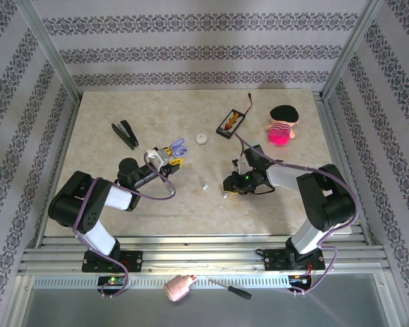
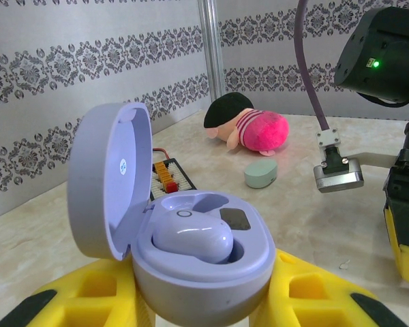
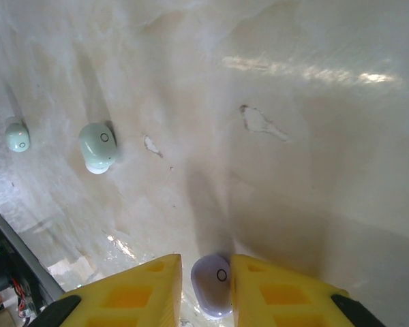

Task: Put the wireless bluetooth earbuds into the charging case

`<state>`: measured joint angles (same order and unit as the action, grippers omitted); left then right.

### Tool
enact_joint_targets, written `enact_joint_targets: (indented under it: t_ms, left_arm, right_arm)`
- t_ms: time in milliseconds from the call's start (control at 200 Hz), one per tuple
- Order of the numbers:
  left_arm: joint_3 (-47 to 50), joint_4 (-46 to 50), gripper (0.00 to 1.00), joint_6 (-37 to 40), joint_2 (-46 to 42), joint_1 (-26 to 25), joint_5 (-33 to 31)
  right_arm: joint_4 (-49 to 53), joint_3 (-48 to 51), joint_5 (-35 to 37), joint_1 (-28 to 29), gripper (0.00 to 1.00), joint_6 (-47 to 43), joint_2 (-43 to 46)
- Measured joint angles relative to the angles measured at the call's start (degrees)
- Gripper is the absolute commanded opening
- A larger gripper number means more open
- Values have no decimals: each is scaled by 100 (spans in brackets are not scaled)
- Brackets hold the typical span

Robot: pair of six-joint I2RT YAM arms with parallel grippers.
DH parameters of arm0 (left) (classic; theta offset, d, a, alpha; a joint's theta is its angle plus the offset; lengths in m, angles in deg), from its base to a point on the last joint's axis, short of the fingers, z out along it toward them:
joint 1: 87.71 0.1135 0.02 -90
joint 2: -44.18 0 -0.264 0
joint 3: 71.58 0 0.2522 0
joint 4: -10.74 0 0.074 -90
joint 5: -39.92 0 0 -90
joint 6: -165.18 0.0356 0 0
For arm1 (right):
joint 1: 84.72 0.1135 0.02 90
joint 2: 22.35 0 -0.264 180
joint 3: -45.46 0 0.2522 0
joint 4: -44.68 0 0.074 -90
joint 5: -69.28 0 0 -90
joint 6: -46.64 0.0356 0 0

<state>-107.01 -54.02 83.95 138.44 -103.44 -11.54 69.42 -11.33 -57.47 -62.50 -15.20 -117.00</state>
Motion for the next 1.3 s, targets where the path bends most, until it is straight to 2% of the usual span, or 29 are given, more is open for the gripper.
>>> enact_joint_targets:
  t_ms: [1134, 1299]
  left_arm:
    - [0, -2, 14, 0, 0, 0, 0]
    - [0, -2, 14, 0, 0, 0, 0]
  right_arm:
    - [11, 243, 15, 356, 27, -157, 138]
    - [13, 267, 7, 382, 23, -157, 138]
